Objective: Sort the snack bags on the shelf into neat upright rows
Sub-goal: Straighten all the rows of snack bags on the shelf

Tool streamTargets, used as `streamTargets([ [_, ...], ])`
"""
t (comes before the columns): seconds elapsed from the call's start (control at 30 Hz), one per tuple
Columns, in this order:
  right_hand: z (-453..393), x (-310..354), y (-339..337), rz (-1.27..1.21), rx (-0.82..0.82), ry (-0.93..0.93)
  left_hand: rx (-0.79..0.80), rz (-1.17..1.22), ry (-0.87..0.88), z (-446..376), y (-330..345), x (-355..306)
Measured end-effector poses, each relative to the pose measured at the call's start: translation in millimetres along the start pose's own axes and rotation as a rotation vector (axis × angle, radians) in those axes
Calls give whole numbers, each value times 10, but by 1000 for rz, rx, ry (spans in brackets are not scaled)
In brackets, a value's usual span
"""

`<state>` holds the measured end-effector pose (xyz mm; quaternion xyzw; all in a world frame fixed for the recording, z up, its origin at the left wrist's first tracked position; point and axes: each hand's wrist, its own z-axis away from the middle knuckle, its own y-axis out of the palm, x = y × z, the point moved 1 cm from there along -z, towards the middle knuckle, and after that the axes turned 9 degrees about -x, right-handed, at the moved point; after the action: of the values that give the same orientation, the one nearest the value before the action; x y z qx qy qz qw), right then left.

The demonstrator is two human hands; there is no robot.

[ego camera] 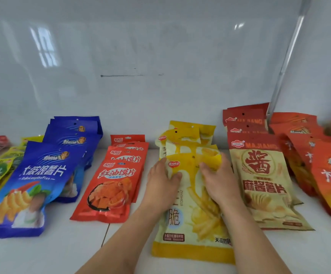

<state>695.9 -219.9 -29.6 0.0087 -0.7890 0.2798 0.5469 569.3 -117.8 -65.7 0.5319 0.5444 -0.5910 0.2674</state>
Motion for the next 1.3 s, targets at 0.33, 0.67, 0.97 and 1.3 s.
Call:
streamTargets([
  [0.33, -207, -48, 69, -37, -51, 37, 83, 284, -86, -105, -74, -305],
  [0.67, -358, -56, 137, -122, -5, 51, 41, 375, -78, -199, -74, -185],
  [0.97, -334, -5, 98, -244, 135, 270, 65, 312, -203, -223, -118, -148],
  [1.3, -323, -61, 117, -276, 125, 255, 156, 555, -318, -409, -182, -322],
])
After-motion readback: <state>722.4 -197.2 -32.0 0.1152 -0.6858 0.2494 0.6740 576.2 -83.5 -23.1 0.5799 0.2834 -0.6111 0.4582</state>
